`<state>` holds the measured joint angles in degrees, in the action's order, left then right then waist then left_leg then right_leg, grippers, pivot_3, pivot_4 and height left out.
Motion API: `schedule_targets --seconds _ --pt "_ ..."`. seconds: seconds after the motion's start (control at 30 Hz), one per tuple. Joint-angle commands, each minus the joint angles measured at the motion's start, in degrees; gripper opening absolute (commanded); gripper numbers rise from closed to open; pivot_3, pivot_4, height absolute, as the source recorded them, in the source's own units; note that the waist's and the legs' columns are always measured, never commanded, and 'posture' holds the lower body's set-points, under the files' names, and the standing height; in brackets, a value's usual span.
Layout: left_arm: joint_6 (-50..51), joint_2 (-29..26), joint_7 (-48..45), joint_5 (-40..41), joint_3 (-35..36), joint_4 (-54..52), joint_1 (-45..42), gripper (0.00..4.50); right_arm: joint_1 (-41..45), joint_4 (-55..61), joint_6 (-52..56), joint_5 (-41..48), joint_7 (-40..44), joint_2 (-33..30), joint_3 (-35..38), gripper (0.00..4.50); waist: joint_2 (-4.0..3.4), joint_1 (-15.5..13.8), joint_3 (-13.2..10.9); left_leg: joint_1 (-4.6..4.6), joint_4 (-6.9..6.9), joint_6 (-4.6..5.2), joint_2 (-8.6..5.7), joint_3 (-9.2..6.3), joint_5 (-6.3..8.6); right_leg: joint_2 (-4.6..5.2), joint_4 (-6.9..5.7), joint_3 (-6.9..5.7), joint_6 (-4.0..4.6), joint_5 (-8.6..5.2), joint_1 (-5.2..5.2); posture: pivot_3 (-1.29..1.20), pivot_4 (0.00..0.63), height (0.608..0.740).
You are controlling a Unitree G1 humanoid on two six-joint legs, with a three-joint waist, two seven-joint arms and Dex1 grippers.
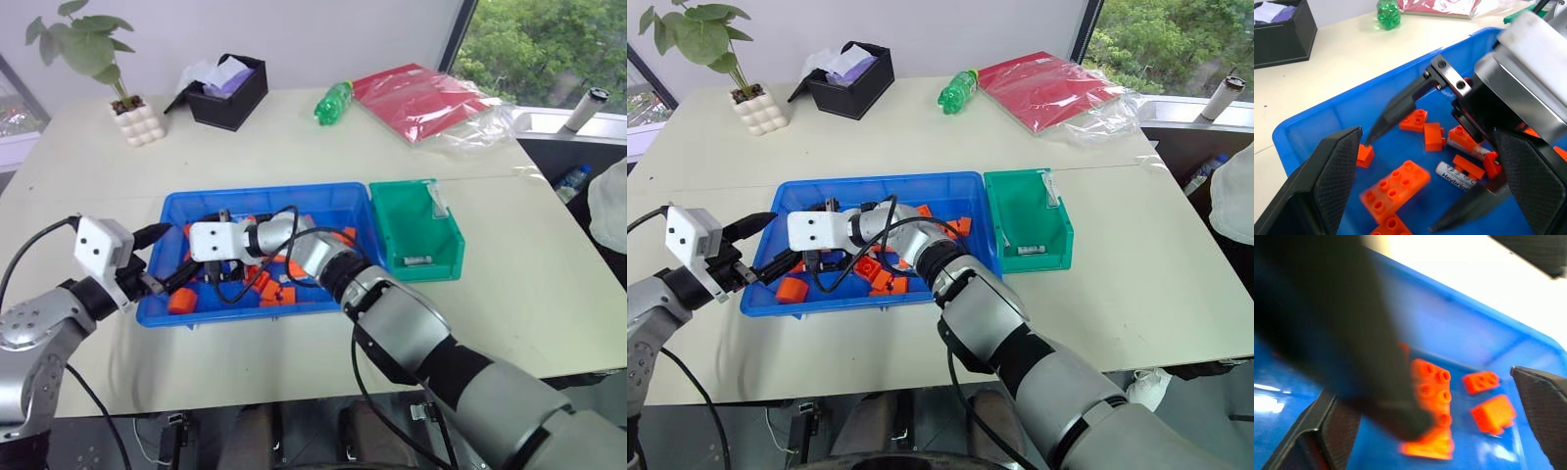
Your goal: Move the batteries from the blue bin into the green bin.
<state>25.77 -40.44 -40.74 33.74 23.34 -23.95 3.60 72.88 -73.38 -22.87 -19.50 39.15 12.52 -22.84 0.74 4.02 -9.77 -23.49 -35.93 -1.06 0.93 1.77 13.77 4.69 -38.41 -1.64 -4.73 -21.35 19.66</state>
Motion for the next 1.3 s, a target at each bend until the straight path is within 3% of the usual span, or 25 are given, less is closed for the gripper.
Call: schedule_targets --seconds 0.03,0.23,0.37,0.67,1.0,1.3 --pt "-0.9 -0.1 0.1 0.1 0.0 -1.4 -1.5 4.5 5.4 4.7 3.0 6.6 3.3 0.2 6.4 4.47 0.01 0.0 0.0 0.0 0.0 0.0 0.0 0.0 0.0 0.0 0.0 0.0 0.0 0.0 0.0 0.0 0.15 0.74" --pt "-2.0 0.0 -0.6 -0.8 -1.2 1.5 -3.5 4.5 5.0 20.9 23.6 15.4 14.0 -4.4 12.2 4.47 0.05 -0.1 0.0 0.0 0.01 0.02 -0.01 -0.02 0.01 0.03 0.06 -0.02 0.0 0.0 -0.06 0.0 0.15 0.74" --pt "-2.9 0.4 -0.6 -1.4 -2.0 3.3 -4.8 4.5 -1.9 36.6 44.0 18.0 14.5 -7.2 12.0 4.47 0.06 -0.1 0.0 0.0 0.04 0.04 -0.01 -0.02 0.03 0.03 0.05 -0.03 0.01 0.01 -0.04 0.0 0.15 0.74" --pt "-2.9 -0.4 -1.5 -0.8 0.7 5.3 -4.5 4.5 -13.5 63.9 70.4 22.0 13.9 -10.4 6.2 4.47 0.05 -0.1 0.0 -0.04 0.11 0.06 -0.01 0.01 0.02 0.04 -0.03 -0.03 0.01 0.01 0.1 0.0 0.15 0.74" --pt "1.6 -8.7 -11.7 3.9 8.7 5.7 2.7 4.5 -17.5 73.9 84.7 28.3 8.9 -8.8 2.7 4.47 0.06 0.0 0.0 -0.05 0.1 0.05 -0.01 0.01 0.02 0.08 0.0 -0.02 0.03 0.0 0.12 0.0 0.15 0.74" --pt "2.6 -9.7 -13.5 4.4 9.6 3.0 4.4 4.5 -19.5 68.4 86.6 30.9 2.9 -3.5 0.4 4.47 0.05 0.0 0.0 -0.05 0.28 0.03 -0.01 0.02 0.02 0.11 0.08 -0.01 0.1 0.03 0.27 0.0 0.15 0.74"
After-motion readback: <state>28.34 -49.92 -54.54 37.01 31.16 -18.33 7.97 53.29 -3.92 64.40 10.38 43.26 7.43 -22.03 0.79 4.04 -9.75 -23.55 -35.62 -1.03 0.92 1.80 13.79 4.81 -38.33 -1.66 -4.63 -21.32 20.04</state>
